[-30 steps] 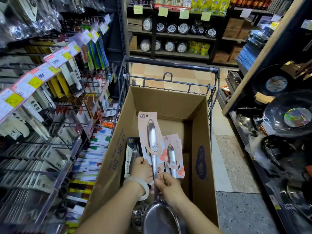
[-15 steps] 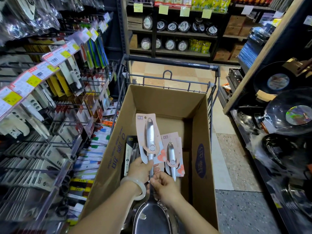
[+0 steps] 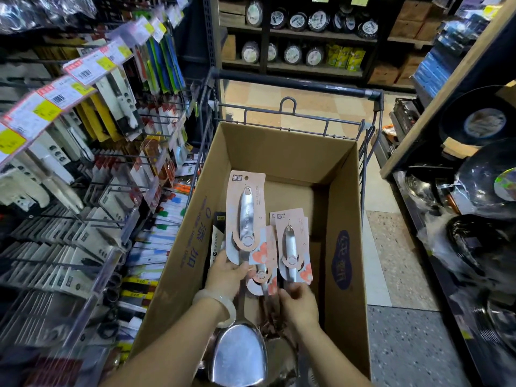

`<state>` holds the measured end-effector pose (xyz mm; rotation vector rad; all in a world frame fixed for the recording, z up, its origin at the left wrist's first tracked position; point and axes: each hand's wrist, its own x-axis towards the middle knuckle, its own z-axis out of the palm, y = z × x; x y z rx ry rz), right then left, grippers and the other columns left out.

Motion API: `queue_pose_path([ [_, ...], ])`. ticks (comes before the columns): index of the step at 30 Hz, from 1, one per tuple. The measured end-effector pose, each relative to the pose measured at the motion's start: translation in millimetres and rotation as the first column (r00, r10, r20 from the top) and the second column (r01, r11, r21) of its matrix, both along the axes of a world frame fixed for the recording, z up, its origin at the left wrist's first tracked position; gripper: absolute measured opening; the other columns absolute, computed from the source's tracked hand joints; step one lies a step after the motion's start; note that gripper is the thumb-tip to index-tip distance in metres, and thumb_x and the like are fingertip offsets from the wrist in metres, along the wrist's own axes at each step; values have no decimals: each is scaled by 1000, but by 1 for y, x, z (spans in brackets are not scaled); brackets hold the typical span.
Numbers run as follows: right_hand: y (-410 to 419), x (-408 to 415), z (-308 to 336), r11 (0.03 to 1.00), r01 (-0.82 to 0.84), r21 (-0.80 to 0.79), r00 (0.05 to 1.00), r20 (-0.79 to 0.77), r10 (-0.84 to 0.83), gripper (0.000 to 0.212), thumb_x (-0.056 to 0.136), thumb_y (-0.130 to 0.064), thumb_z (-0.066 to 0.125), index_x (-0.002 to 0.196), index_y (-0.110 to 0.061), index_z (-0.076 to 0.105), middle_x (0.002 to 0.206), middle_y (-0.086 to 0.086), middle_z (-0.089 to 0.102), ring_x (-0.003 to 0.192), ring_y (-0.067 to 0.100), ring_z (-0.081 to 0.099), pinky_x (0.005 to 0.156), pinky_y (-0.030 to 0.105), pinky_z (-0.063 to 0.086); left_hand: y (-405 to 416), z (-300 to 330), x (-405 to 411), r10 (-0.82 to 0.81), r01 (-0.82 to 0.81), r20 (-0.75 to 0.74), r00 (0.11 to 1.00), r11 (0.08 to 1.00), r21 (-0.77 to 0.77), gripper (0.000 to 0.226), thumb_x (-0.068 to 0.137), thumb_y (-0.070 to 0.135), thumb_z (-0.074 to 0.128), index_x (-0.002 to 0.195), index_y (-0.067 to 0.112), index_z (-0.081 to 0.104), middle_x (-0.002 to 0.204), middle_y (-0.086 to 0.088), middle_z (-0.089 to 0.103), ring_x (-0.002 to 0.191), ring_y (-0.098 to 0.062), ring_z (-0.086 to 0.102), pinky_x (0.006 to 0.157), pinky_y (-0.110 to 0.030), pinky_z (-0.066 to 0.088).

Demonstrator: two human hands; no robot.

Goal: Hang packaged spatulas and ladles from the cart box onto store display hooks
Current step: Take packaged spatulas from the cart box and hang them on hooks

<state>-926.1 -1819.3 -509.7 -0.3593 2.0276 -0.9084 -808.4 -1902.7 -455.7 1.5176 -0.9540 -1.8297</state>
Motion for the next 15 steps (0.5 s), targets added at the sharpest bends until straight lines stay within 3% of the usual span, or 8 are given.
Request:
queue_pose_path([
  [2, 0, -13, -13, 985, 47, 168, 990, -140, -23, 35, 86, -21, 62, 115, -4, 52, 113, 16, 59, 102, 32, 59, 83, 33, 46, -2, -5, 5, 10, -10, 22, 1000, 1000, 10, 13, 88, -5, 52, 98, 1, 55, 74, -12, 65, 62, -17, 63, 76, -34, 54],
  [4, -2, -21, -22, 966, 29, 257, 992, -126, 3, 43, 85, -24, 63, 120, -2, 50, 117, 19, 59, 106, 35, 58, 85, 35, 46, -1, -8, 7, 27, -28, 24, 999, 999, 44, 10, 88, -4, 52, 86, 4, 56, 73, -9, 66, 61, -12, 65, 65, -23, 57],
  [9, -6, -26, -39, 936, -84, 343, 985, -114, 131, 33, 86, -26, 62, 111, -5, 56, 109, 14, 64, 99, 31, 61, 78, 33, 48, 3, -12, 4, 54, -55, 15, 998, 994, 99, 15, 90, -3, 50, 83, 9, 55, 76, -8, 64, 66, -15, 62, 61, -23, 56],
  [15, -10, -31, -39, 948, -82, 307, 958, -238, 160, 15, 88, -24, 60, 88, -12, 53, 102, 11, 63, 90, 28, 59, 69, 30, 43, 5, -14, 1, 55, -59, 40, 998, 991, 121, 13, 90, -4, 49, 82, 6, 52, 77, -13, 62, 69, -20, 60, 77, -35, 51],
])
